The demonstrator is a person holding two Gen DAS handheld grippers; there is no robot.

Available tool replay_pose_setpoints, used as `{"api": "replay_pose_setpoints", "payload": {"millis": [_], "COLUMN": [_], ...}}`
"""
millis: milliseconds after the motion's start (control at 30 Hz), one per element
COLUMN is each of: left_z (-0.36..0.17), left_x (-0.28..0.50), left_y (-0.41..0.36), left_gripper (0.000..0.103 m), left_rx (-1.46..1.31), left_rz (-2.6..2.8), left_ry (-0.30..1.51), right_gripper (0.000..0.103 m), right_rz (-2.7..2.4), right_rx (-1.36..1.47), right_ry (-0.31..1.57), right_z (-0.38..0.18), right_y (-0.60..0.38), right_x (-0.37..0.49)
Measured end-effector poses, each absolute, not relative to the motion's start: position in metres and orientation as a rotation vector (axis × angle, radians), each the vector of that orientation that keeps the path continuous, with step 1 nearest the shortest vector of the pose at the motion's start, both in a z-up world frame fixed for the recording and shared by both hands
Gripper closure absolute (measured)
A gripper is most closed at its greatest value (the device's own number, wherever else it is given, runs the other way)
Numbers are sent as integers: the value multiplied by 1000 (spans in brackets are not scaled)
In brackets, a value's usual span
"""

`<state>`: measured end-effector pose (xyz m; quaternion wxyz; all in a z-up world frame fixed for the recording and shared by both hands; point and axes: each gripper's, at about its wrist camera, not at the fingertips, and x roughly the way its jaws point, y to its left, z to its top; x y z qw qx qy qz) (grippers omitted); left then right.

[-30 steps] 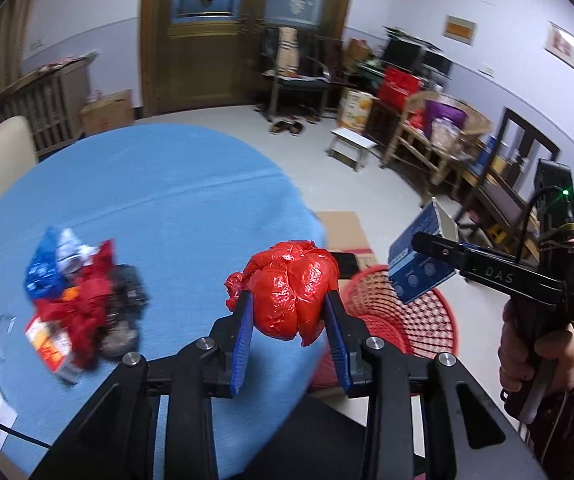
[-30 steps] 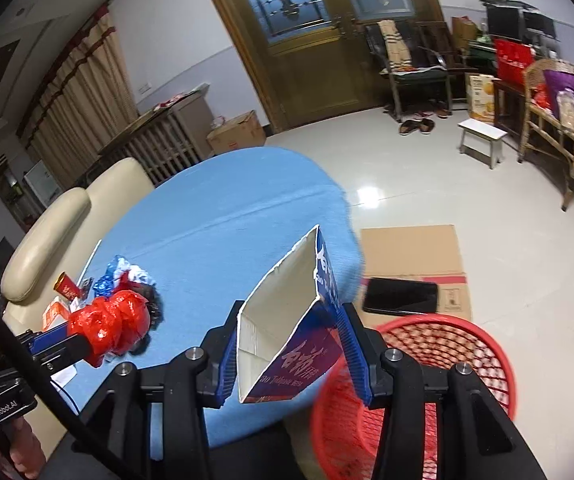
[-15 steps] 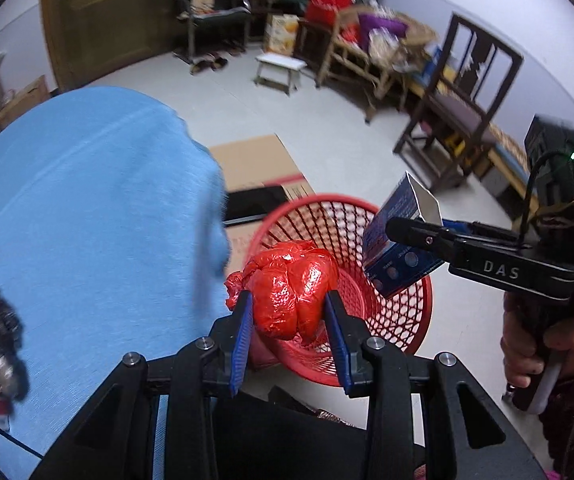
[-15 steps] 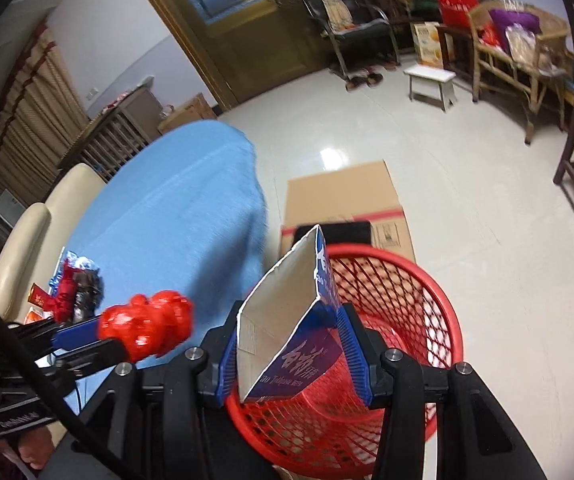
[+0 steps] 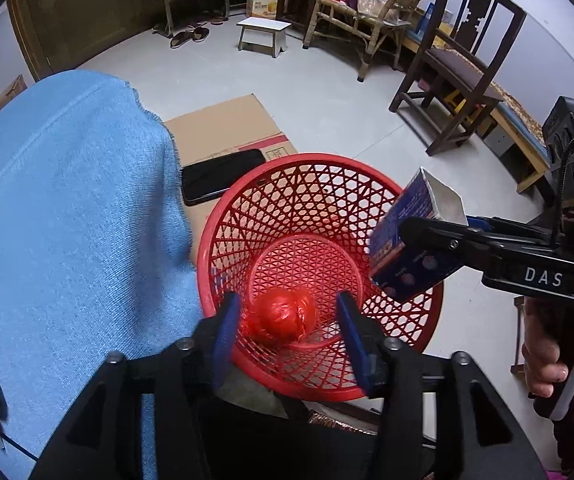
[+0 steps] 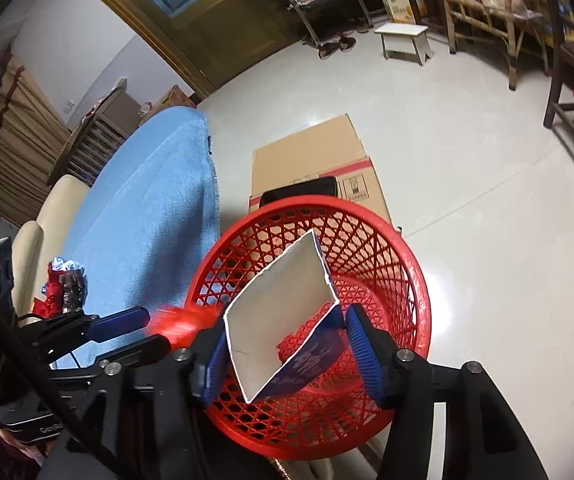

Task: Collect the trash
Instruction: 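Carry the red bag and carton over the red basket and open both tools, then move both open tools back over the trash pile on the table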

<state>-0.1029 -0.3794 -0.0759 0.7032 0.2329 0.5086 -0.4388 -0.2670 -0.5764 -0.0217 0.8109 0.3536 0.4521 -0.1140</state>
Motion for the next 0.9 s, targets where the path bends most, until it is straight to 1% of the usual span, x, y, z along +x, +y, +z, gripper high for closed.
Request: {"api": "replay_pose_setpoints", "payload": {"millis": [233, 333, 400, 467, 533, 733, 900], "left_z": [-66, -58, -52, -46, -39, -24, -16], "left_x": [-98, -99, -97, -94, -91, -79, -73], "left_y": [-368, -360, -352, -343, -335, -303, -280], "left_gripper": [48, 47, 45, 40, 39, 38, 38], "left_rx": [504, 527, 539, 534, 546, 523, 500], "left_rz": [-952, -920, -884, -850, -799, -684, -626], "left_ry": [1096, 1038, 1000, 972, 931, 878, 861], "right_gripper": [39, 36, 36, 34, 33, 33, 33], "right_rz": [-242, -246, -240, -232, -229, -334, -432], "right_rx": [778, 775, 760, 740, 722, 648, 566], "right_ry": [961, 958, 948, 941, 938, 901, 938], "right_z": [-29, -28, -25, -23, -23, -29, -46], "right_y": [-577, -576, -573, -568, -563, -559, -555], "right_x": [-266, -265, -263, -260, -256, -253, -251]}}
